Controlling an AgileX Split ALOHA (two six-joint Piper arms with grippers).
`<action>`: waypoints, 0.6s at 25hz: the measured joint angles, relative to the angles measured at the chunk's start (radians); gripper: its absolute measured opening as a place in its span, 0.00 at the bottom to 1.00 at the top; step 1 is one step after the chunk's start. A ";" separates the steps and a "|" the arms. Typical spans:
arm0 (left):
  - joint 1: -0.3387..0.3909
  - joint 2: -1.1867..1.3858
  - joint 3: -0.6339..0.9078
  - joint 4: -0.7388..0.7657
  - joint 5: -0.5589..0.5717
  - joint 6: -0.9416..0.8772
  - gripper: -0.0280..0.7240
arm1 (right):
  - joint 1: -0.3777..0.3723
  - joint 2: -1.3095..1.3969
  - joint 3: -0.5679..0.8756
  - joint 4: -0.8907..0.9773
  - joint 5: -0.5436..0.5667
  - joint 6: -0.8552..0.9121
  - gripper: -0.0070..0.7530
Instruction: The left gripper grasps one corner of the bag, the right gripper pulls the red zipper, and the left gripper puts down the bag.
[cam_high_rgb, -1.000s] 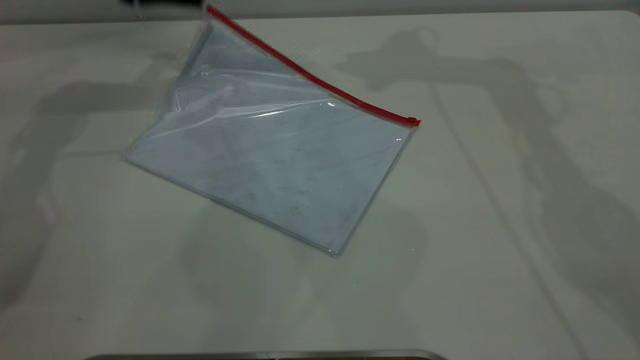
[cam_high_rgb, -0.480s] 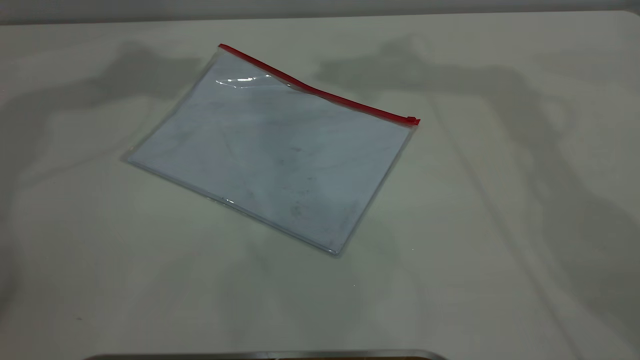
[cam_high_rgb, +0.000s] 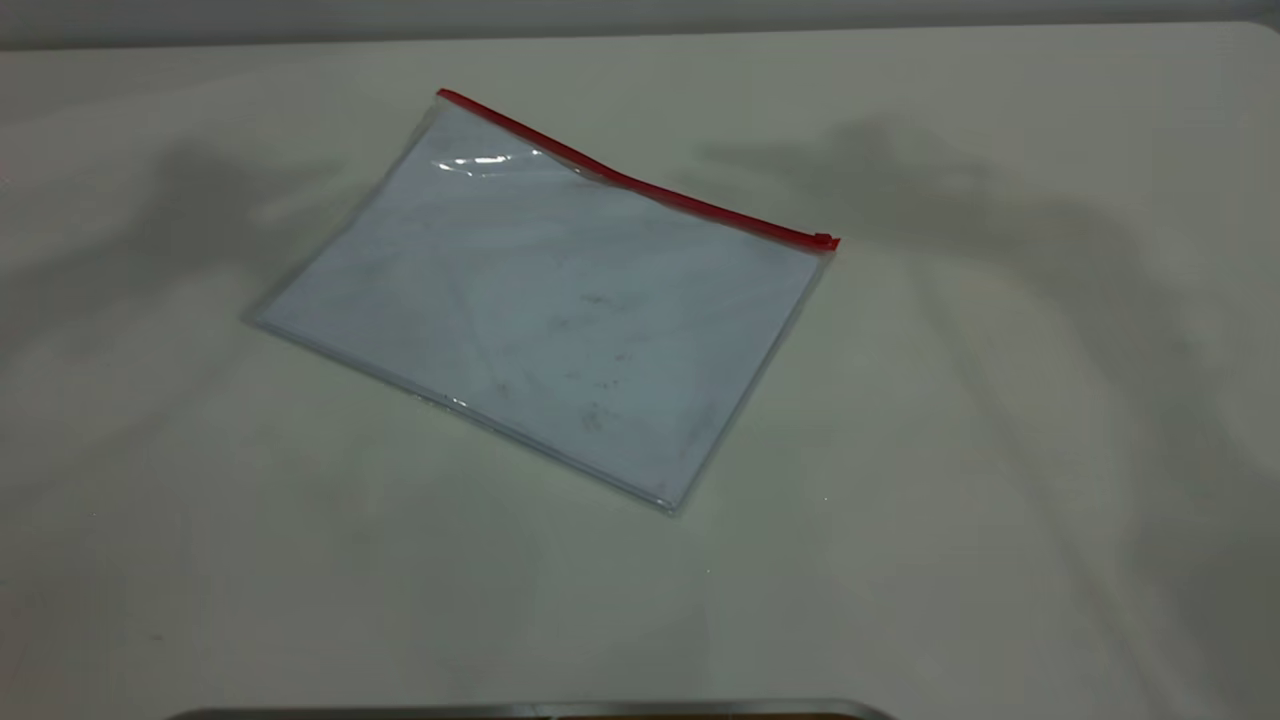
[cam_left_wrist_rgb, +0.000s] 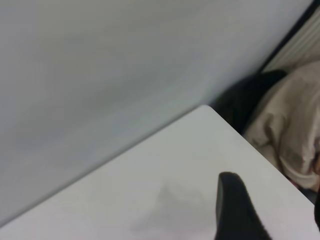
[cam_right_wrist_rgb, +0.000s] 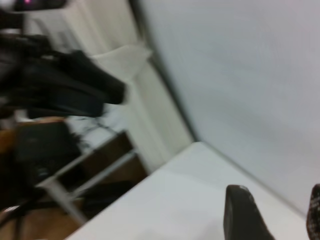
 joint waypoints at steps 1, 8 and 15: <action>-0.001 -0.030 0.000 0.014 0.000 -0.013 0.63 | 0.007 -0.028 -0.001 -0.053 0.000 0.013 0.47; -0.001 -0.227 0.000 0.035 0.000 -0.052 0.63 | 0.048 -0.162 -0.001 -0.334 0.000 0.113 0.47; -0.001 -0.399 -0.001 0.185 0.000 -0.147 0.63 | 0.048 -0.304 0.055 -0.440 0.000 0.145 0.47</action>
